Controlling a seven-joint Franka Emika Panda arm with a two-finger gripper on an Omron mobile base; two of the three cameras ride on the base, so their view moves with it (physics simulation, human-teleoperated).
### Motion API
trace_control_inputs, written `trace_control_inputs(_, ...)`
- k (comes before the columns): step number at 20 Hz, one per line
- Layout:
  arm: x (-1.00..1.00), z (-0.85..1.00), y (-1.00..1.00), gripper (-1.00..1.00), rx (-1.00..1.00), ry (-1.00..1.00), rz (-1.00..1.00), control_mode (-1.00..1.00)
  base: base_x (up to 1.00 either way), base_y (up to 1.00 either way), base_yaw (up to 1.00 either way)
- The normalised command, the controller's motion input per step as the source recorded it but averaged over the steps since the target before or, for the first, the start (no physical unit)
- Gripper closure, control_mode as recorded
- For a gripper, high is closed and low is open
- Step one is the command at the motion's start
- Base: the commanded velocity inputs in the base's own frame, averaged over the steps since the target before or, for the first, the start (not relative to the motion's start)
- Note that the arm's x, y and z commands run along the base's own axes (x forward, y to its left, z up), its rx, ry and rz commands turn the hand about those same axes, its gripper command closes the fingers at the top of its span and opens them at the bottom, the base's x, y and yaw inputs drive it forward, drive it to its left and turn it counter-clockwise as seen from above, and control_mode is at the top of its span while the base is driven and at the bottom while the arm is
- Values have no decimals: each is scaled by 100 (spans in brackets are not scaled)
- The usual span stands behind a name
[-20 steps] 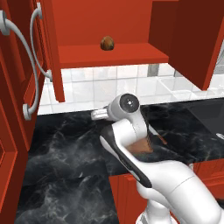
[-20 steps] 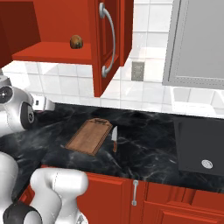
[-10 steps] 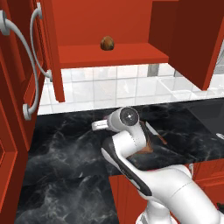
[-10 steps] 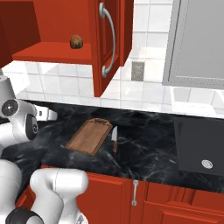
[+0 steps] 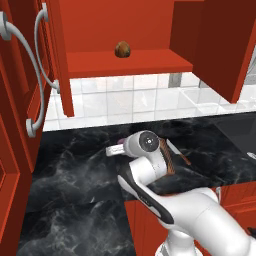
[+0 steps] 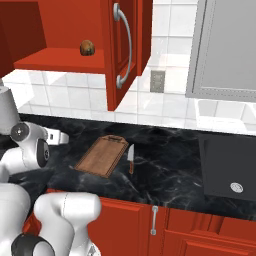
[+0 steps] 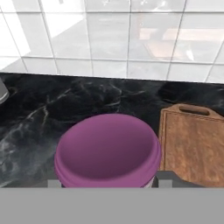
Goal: Pick the bread, place it on the cutting board, pick the jam, place it on the counter, and close the cabinet.
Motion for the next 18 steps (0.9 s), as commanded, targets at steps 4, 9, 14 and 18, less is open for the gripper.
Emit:
trace_control_inputs(4,17,-26,0,100,0,4,3,-100,0,0,0)
trace_control_inputs(9,18,-20,0,100,0,3,2,-100,0,0,0)
trace_control_inputs(14,18,-16,0,100,0,2,2,-100,0,0,0)
trace_control_inputs(18,13,-17,0,100,0,2,1,-100,0,0,0)
